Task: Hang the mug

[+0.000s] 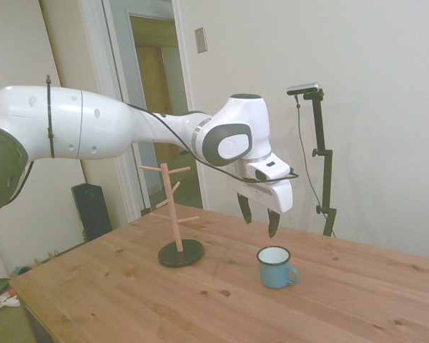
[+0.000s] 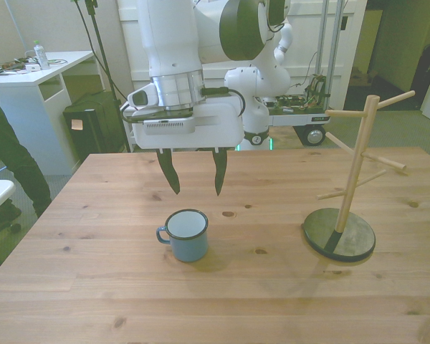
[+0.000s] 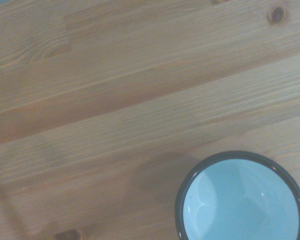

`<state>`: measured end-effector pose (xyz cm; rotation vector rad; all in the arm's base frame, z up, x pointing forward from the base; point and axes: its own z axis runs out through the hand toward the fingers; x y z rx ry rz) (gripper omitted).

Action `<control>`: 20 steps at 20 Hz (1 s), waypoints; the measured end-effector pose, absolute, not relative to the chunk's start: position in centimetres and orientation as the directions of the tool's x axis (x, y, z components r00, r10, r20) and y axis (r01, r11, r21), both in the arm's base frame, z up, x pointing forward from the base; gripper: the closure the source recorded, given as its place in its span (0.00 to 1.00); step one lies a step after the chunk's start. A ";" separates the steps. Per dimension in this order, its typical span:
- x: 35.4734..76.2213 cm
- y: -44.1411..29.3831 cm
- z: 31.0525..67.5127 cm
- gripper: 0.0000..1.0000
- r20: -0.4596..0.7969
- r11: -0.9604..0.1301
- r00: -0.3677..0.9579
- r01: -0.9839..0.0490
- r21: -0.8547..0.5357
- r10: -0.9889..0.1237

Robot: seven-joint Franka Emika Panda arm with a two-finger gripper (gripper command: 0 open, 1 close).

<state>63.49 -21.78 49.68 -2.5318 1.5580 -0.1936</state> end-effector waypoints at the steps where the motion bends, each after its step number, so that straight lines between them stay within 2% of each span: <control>1: 63.7 -21.8 49.5 0.00 0.025 -0.442 0.446 -0.874 -0.203 -0.895; 6: 64.7 -21.9 48.0 0.00 0.017 -0.433 0.438 -0.881 -0.190 -0.899; 13: 66.0 -22.1 44.2 0.00 -0.006 -0.434 0.440 -0.889 -0.146 -0.898; 20: 67.1 -20.9 42.3 0.00 0.012 -0.452 0.454 -0.884 -0.121 -0.891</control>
